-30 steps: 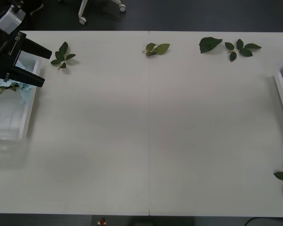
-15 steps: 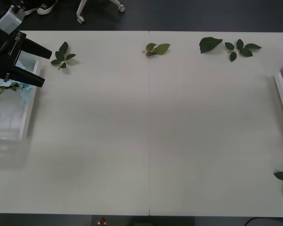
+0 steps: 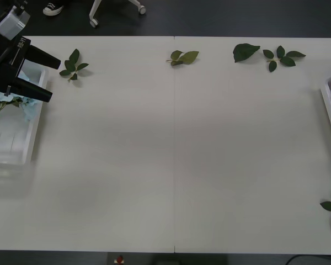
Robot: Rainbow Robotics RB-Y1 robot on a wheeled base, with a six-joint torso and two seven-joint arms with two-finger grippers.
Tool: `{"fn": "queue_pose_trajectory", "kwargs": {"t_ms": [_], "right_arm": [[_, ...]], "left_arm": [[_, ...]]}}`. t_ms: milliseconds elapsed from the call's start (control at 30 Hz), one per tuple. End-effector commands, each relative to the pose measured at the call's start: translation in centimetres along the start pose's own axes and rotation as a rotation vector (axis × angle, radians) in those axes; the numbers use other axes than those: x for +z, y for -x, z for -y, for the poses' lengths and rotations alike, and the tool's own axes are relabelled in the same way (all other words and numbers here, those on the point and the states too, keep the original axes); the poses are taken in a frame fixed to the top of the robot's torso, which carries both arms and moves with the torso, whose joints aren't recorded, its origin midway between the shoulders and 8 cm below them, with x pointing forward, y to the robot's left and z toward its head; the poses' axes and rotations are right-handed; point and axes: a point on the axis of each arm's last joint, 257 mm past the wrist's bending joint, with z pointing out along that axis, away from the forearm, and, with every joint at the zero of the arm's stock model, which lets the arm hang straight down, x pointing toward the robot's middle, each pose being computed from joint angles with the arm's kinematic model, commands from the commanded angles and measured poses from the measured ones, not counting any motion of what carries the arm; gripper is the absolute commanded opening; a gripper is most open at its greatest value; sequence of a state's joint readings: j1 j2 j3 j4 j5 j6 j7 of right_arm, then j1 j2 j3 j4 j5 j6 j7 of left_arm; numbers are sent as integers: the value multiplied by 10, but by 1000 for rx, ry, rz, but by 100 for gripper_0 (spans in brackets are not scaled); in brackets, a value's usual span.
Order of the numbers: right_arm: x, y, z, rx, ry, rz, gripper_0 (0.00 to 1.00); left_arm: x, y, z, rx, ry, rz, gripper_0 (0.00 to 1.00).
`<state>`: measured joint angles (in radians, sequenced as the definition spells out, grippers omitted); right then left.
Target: Put the red flowers into the right box and the blue flowers into the left box
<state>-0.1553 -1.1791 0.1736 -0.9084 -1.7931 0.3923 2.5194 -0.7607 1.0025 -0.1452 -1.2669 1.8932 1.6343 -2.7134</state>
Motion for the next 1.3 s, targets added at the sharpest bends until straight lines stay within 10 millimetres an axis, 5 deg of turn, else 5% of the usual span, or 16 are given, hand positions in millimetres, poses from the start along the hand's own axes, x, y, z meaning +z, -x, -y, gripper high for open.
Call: {"fn": "queue_pose_trajectory", "kwargs": {"t_ms": [33, 433, 733, 1033, 1300], "right_arm": [[-14, 41, -8, -46, 71, 37, 77], [-70, 137, -154, -131, 524, 160, 79], [-113, 186, -235, -228, 766, 262, 79], [-123, 224, -307, -295, 926, 360, 79], [-127, 234, -379, -301, 1050, 393, 79]], "left_arm": [[-15, 12, -3, 22, 22, -2, 100], [-15, 12, -3, 22, 22, -2, 100], [-15, 12, -3, 22, 22, -2, 100], [-15, 12, -3, 22, 22, -2, 100], [-15, 12, -3, 22, 22, -2, 100]]}}
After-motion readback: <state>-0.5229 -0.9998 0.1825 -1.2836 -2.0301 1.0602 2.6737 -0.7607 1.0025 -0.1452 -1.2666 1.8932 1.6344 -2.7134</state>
